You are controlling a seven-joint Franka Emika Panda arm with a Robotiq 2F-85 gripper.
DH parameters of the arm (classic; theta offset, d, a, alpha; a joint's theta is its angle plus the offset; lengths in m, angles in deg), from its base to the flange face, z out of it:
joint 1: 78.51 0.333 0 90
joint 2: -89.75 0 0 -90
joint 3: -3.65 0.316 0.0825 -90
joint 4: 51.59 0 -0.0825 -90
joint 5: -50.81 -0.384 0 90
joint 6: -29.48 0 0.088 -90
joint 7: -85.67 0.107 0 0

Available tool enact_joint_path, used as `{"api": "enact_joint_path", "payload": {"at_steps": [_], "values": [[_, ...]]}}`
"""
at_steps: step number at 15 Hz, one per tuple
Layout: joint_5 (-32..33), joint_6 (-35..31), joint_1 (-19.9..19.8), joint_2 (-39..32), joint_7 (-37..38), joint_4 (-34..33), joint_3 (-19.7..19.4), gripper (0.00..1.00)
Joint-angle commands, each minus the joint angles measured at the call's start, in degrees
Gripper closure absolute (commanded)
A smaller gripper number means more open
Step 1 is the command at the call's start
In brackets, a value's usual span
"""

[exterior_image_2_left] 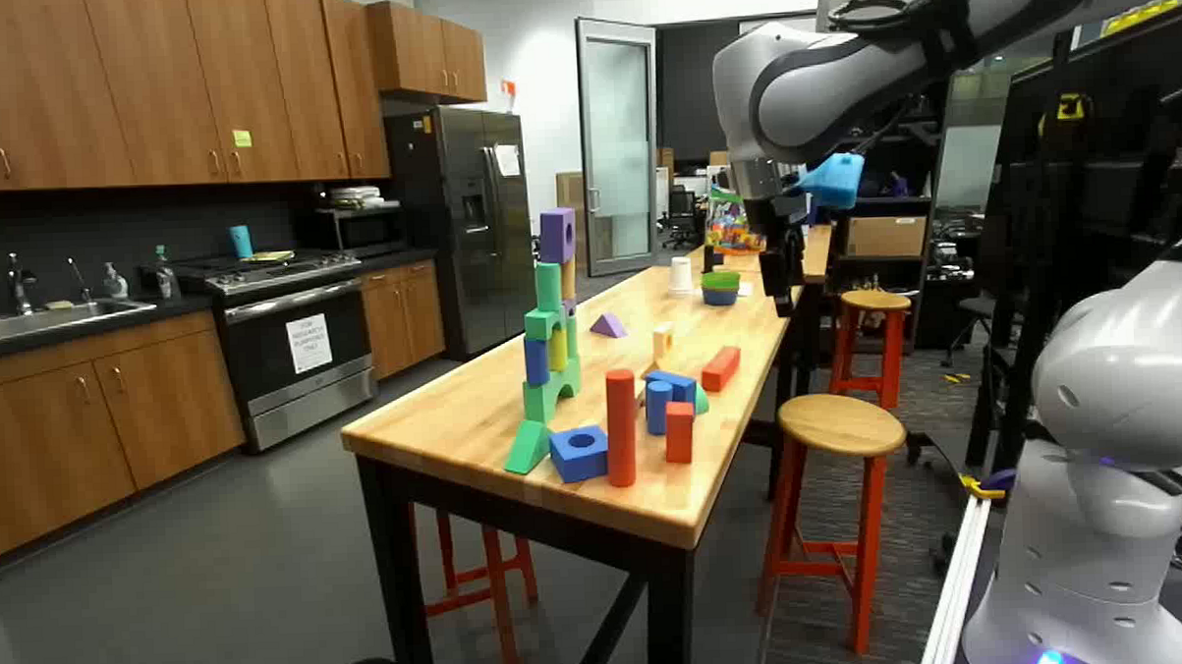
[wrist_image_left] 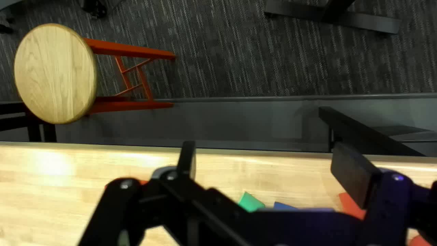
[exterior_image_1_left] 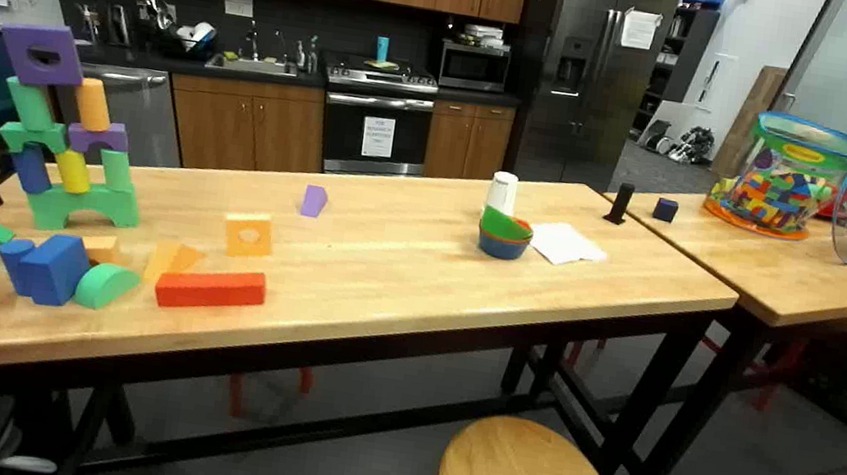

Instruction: Pick up the topmost purple block from the stacked blocks and put it on the table

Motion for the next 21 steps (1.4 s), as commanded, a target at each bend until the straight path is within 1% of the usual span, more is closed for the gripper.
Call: {"api": "enact_joint_path", "payload": {"at_steps": [1, 12, 15, 19, 21], "values": [[0.5, 0.3, 1.2, 0.0, 0.5, -0.1, -1.0, 0.0], [0.5, 0.3, 1.2, 0.0, 0.5, -0.1, -1.0, 0.0], [-6.4, 2.7, 0.9, -1.7, 8.9, -2.4, -0.6, 0.0], [-13.8, 3.4, 0.1, -3.0, 18.0, -4.6, -0.3, 0.0], [-16.8, 2.7, -0.5, -3.6, 22.1, -5.6, -0.4, 0.0]]}}
